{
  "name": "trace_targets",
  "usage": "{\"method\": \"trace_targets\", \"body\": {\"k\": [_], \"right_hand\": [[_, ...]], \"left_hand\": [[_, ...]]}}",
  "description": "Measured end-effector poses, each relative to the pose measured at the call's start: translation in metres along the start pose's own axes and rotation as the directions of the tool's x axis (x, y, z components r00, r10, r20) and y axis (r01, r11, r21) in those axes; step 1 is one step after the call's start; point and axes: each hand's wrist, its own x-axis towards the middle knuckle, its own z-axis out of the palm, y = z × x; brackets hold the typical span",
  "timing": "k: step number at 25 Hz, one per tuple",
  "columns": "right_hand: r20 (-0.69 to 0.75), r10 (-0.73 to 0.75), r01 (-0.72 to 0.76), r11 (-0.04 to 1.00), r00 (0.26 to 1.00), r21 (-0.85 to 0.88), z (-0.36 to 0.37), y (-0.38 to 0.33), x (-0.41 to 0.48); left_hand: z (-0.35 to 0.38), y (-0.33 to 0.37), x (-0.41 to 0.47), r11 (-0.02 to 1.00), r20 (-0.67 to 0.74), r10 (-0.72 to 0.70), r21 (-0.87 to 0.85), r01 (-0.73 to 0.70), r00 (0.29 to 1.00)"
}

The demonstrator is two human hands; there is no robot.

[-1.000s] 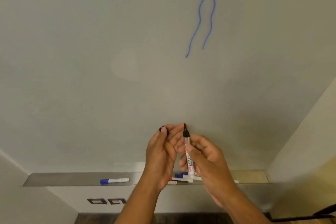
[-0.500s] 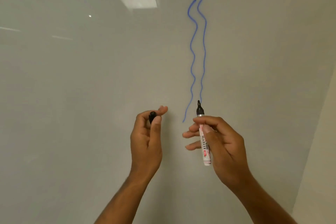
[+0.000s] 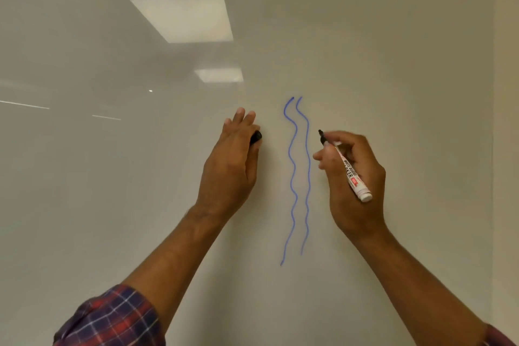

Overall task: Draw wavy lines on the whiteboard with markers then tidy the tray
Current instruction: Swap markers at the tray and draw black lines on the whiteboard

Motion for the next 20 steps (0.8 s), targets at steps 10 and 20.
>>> {"method": "trace_targets", "body": {"k": [10,20], "right_hand": [[-0.154,0.020,-0.027,0.999,0.988,-0.044,0.010,0.041,0.069],[-0.155,-0.105,0.078,0.982,0.982,-0.174,0.014,0.051,0.078]], "left_hand": [[0.038,-0.036,0.032,0.947,-0.074,0.208,0.266,-0.182,0.975],[0.040,-0.040,0.027,0.951,-0.099,0.216,0.247,-0.186,0.971]]}}
